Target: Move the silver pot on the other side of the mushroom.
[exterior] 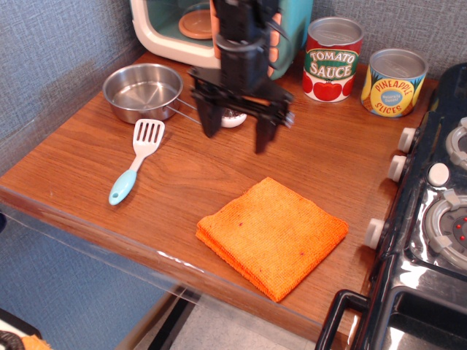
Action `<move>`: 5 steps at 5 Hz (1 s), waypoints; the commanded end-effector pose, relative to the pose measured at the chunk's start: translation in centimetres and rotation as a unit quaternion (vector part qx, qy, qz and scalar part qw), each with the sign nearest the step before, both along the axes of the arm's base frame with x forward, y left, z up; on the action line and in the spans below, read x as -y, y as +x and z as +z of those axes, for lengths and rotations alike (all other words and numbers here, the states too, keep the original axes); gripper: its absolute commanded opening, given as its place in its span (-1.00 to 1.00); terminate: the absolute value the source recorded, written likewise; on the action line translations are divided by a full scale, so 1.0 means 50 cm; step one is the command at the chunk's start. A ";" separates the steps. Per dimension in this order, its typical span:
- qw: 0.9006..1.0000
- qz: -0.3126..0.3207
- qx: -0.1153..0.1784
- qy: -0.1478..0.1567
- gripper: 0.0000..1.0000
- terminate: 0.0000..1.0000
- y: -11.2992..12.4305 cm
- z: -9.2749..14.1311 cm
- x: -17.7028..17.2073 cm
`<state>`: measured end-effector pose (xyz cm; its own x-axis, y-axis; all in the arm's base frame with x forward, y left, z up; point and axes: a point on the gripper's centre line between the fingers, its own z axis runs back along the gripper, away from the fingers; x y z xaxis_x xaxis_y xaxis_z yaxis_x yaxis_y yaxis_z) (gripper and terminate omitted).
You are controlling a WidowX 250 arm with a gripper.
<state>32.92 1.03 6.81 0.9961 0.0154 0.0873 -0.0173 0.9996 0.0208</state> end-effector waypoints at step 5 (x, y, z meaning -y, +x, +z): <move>0.974 0.224 0.022 0.032 1.00 -1.00 0.163 -0.001 -0.255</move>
<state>41.19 13.66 4.03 0.8885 0.4517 0.0809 -0.4577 0.8849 0.0861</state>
